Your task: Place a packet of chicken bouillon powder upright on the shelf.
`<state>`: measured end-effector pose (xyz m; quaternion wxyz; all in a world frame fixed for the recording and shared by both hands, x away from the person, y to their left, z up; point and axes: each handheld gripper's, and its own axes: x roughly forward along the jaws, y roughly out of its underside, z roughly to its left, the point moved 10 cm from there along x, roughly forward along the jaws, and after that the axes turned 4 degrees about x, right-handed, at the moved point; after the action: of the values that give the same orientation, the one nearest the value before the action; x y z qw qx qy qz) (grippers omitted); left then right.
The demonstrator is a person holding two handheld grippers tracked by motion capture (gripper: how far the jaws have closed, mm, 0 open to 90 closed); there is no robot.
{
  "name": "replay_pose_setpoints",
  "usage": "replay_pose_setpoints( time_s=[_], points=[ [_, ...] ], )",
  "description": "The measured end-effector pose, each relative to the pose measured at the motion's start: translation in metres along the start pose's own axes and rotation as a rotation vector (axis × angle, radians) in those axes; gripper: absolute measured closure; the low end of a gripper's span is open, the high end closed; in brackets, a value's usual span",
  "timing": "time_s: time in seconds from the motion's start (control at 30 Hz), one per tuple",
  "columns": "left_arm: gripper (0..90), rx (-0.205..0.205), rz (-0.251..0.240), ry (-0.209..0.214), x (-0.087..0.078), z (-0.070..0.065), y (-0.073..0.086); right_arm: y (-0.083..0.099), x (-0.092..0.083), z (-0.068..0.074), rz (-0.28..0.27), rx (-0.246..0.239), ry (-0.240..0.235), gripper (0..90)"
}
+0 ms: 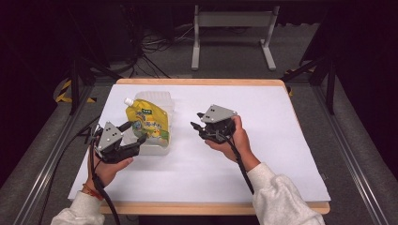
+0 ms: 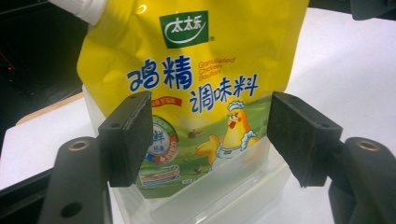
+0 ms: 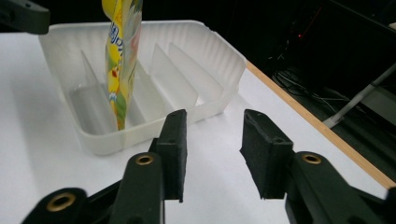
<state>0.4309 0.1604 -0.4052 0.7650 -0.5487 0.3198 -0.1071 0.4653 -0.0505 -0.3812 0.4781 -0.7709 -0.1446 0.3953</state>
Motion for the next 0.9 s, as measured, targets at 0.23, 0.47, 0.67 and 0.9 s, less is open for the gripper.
replay_pose_setpoints(
  time_s=[0.23, 0.47, 0.67, 0.9],
  points=[
    [28.1, 0.011, -0.001, 0.010, 0.000, -0.009, -0.001, 0.014, -0.008, -0.010, 0.041, -0.012, 0.025, 55.8],
    [26.1, 0.032, 0.005, 0.029, 0.000, -0.021, -0.002, 0.029, -0.020, -0.018, 0.073, -0.018, 0.034, 50.5],
    [25.0, 0.056, 0.012, 0.053, 0.001, -0.033, -0.001, 0.038, -0.030, -0.023, 0.089, -0.034, 0.049, 47.2],
    [22.2, 0.096, 0.032, 0.079, 0.004, -0.047, 0.002, 0.052, -0.043, -0.026, 0.118, -0.058, 0.063, 43.8]
  ],
)
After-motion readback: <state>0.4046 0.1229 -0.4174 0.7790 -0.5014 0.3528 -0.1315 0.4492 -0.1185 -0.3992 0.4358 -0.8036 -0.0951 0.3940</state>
